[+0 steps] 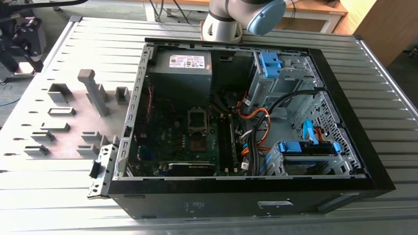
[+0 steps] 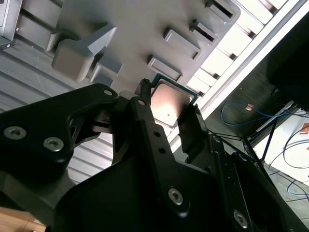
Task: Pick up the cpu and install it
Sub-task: 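Pick up the cpu and move it towards the insertion slot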
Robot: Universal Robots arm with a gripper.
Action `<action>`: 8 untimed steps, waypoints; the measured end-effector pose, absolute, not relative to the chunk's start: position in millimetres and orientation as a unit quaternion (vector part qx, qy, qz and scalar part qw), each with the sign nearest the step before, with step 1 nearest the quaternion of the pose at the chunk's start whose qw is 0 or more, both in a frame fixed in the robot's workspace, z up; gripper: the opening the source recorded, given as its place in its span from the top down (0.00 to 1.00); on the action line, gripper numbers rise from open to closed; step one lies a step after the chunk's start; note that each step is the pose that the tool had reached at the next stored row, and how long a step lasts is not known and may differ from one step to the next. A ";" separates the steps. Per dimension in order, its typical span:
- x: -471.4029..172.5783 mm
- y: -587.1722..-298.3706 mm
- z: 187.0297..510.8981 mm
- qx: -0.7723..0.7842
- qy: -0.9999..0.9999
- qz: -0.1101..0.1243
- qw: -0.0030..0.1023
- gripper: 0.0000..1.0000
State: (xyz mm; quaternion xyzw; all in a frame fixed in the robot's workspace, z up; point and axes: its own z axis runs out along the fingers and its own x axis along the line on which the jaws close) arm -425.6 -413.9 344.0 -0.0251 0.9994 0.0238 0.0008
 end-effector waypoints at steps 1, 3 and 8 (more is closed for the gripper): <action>-423.5 -414.0 344.0 -0.025 0.999 0.024 0.001 0.53; -419.5 -414.0 344.0 -0.025 0.999 0.024 0.001 0.53; -408.9 -414.0 344.0 -0.025 0.999 0.024 0.001 0.53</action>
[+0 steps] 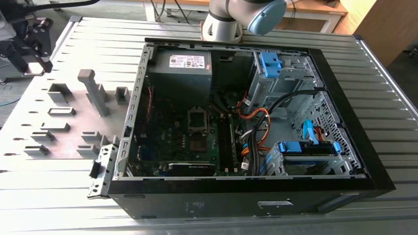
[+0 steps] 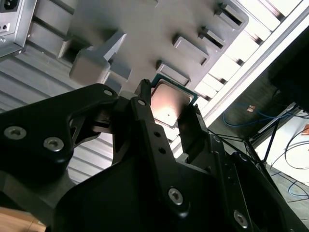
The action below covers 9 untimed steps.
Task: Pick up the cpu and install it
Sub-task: 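Pick up the cpu and move it towards the insertion slot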
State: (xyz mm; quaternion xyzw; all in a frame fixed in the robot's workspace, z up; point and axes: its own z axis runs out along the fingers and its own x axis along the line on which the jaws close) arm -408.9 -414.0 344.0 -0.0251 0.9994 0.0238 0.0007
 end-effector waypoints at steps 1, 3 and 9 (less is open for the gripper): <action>-406.9 -414.0 344.0 -0.025 0.999 0.024 0.001 0.53; -402.7 -414.0 344.0 -0.025 0.999 0.024 0.001 0.53; -389.5 -413.9 344.0 -0.025 0.999 0.024 0.001 0.53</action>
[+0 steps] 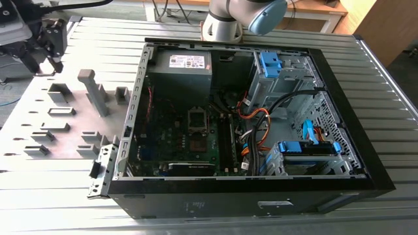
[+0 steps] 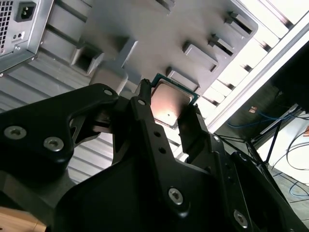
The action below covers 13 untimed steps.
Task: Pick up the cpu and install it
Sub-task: 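Pick up the cpu and move it towards the insertion slot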
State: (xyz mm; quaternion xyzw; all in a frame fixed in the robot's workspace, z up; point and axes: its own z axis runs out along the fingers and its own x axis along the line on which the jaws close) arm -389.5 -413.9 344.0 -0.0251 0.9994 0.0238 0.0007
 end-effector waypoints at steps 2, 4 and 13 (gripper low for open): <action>-384.9 -413.9 344.0 -0.025 0.999 0.024 0.001 0.53; -380.5 -413.9 344.0 -0.025 0.999 0.024 0.001 0.53; -361.4 -413.9 344.0 -0.025 0.999 0.024 0.001 0.53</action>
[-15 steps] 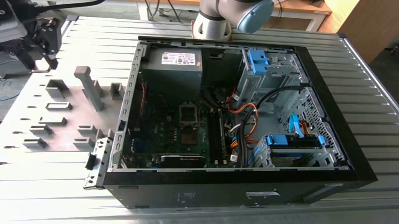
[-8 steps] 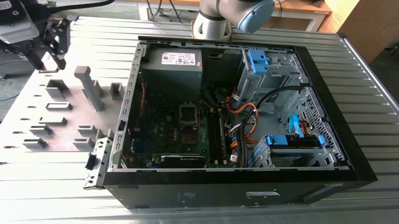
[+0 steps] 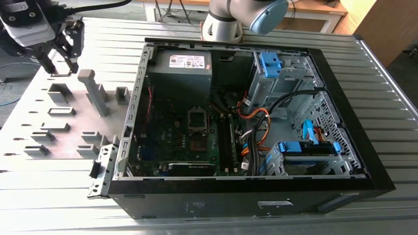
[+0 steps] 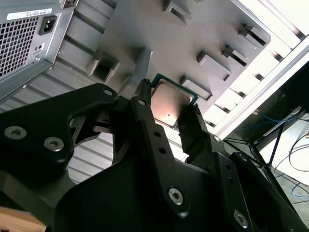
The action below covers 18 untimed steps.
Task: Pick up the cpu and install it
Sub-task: 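Pick up the cpu and move it towards the insertion slot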
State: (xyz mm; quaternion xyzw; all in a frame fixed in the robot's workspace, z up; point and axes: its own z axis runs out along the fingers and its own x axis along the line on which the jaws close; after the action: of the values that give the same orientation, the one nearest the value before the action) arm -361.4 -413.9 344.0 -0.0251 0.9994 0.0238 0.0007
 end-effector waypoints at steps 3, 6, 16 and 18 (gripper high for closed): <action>-357.7 -413.9 344.0 -0.025 0.999 0.024 0.001 0.53; -357.1 -413.9 344.2 -0.025 0.999 0.024 0.001 0.53; -356.9 -413.9 358.3 -0.025 0.999 0.025 0.001 0.53; -356.9 -414.0 360.2 -0.025 0.999 0.025 0.001 0.53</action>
State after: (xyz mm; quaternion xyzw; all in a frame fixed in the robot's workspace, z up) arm -356.9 -414.0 360.2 -0.0251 0.9994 0.0255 0.0008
